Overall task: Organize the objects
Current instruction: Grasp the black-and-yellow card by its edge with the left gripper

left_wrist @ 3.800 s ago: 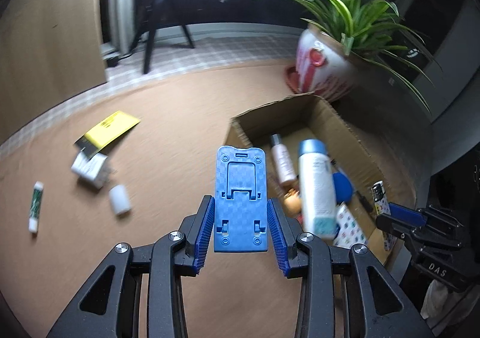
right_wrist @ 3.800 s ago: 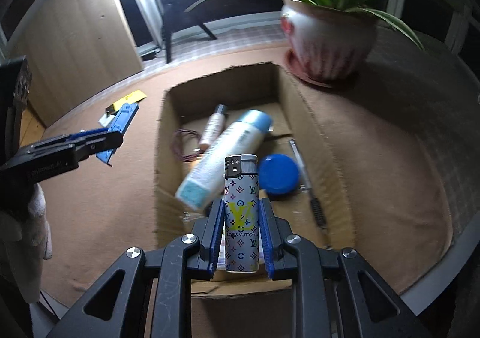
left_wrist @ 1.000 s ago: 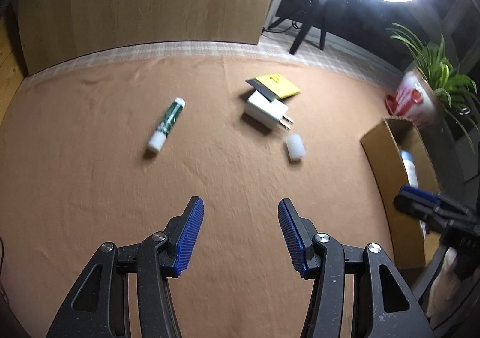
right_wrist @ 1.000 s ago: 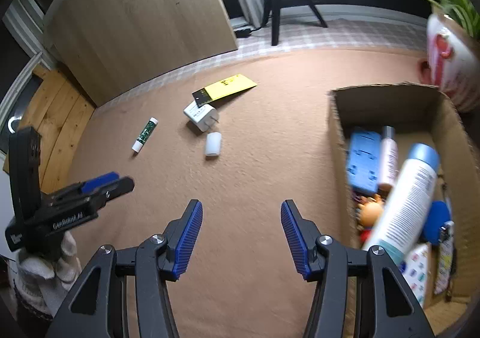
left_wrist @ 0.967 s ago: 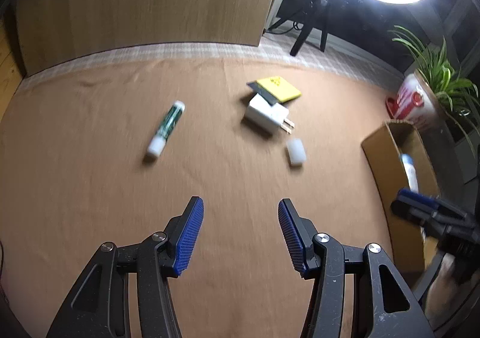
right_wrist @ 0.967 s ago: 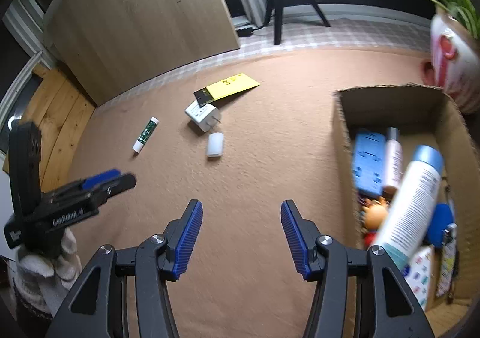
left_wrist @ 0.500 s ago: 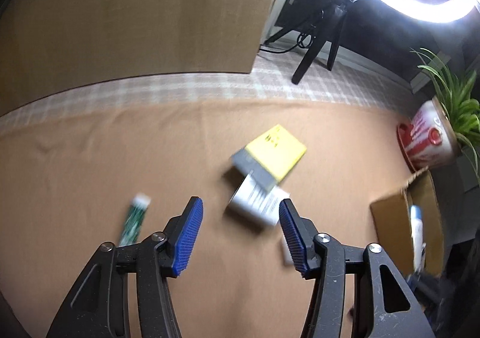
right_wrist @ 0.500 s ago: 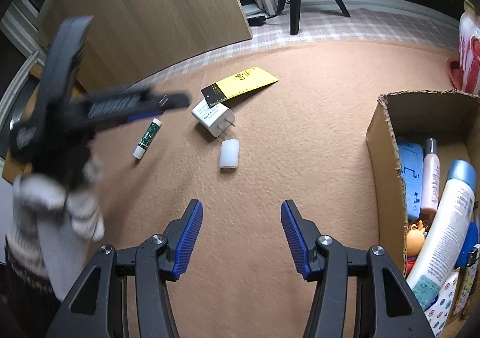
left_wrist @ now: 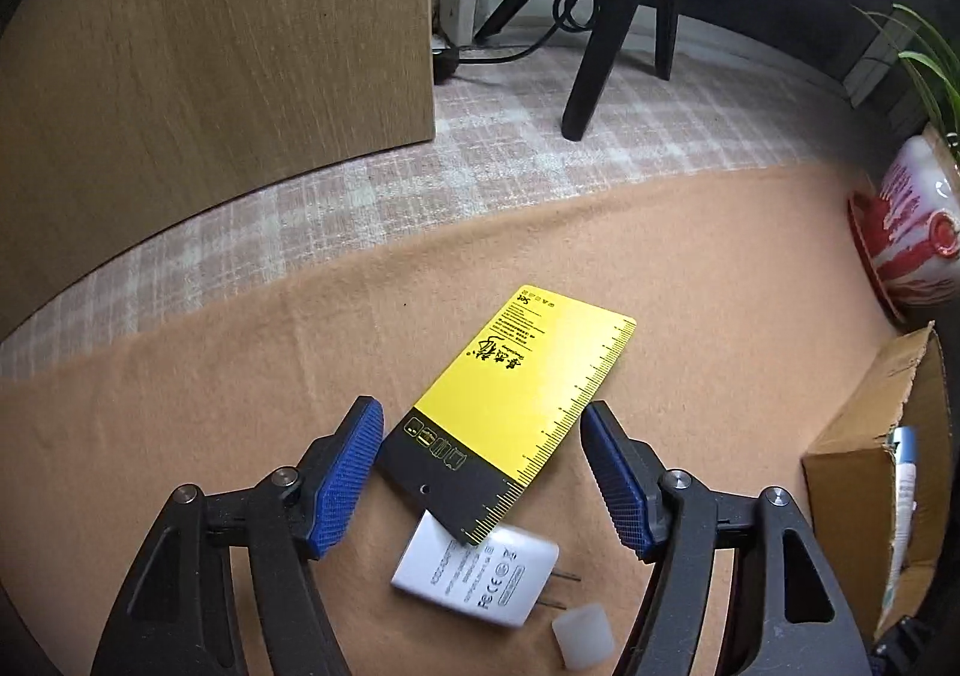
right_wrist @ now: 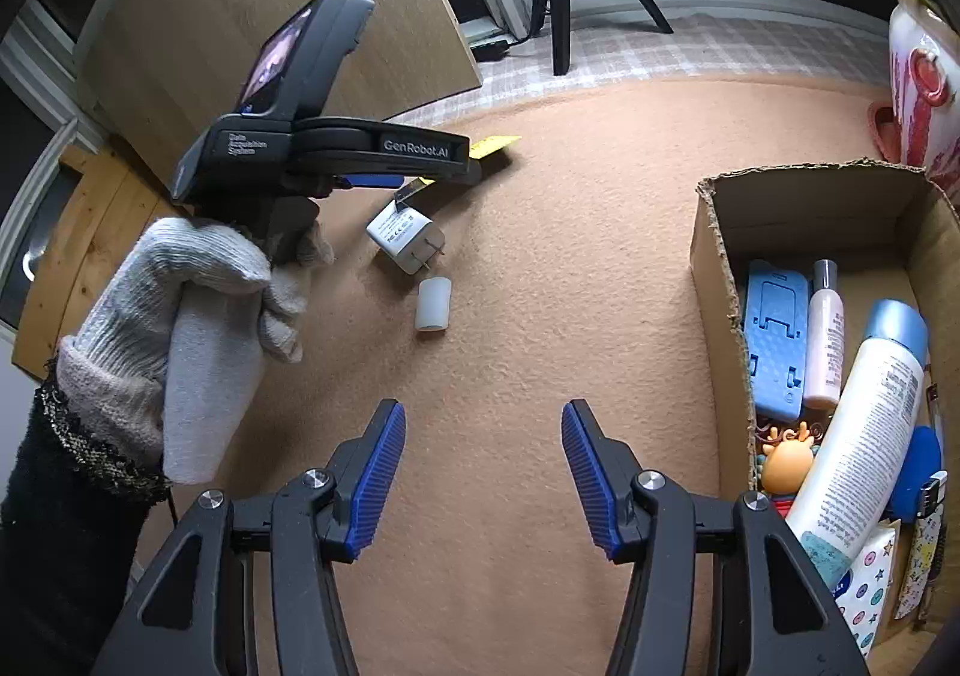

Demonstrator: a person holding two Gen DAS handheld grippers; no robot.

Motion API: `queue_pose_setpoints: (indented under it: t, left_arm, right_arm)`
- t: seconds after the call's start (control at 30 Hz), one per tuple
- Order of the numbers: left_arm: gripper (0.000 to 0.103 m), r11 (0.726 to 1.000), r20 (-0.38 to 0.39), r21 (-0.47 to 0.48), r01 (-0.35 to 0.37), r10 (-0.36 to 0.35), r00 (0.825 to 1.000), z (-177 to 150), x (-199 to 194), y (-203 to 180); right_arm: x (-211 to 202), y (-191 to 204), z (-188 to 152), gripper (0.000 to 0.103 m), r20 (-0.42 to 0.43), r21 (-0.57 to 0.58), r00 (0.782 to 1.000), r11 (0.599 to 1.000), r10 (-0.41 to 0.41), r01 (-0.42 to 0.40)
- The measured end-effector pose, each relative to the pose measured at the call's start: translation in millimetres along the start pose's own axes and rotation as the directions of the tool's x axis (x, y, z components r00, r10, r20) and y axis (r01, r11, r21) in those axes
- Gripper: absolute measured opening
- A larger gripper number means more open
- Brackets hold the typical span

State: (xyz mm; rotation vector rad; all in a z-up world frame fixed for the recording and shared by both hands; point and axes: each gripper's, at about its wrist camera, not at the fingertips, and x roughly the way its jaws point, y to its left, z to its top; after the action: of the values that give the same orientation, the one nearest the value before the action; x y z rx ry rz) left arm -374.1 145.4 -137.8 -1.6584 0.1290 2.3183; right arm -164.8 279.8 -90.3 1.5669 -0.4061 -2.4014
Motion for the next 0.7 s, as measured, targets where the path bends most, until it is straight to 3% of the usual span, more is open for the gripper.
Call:
queue_pose_setpoints:
  t: [0.07, 0.1, 0.17, 0.33, 0.4, 0.7]
  left_arm:
    - [0.061, 1.000, -0.003, 0.016, -0.019, 0.019, 1.000, -1, 3, -2]
    - [0.046, 0.999, -0.012, 0.019, -0.028, 0.028, 1.000, -3, 5, -3]
    - [0.041, 0.999, -0.005, 0.022, -0.032, 0.032, 0.999, -7, 4, -4]
    - [0.009, 0.999, 0.020, 0.014, -0.038, 0.037, 0.999, -18, -3, 3]
    - [0.001, 1.000, 0.022, -0.003, -0.018, 0.018, 1.000, -22, -6, 8]
    - [0.000, 0.998, 0.031, -0.024, 0.050, -0.050, 0.998, -62, -17, 12]
  right_arm:
    - [0, 0, -1, 0.051, 0.002, 0.000, 1.000, 1.000, 0.001, -0.001]
    - [0, 1, -1, 0.051, 0.003, -0.002, 1.000, 1.000, 0.003, -0.003]
    - [0, 2, -1, 0.051, 0.006, -0.004, 1.000, 1.000, 0.005, -0.005]
    - [0, 6, -3, 0.051, 0.010, -0.013, 1.000, 1.000, 0.006, -0.006]
    - [1, 8, -3, 0.051, 0.007, -0.019, 1.000, 1.000, 0.008, -0.008]
    - [6, 17, -5, 0.051, -0.003, -0.037, 1.000, 0.999, 0.006, -0.007]
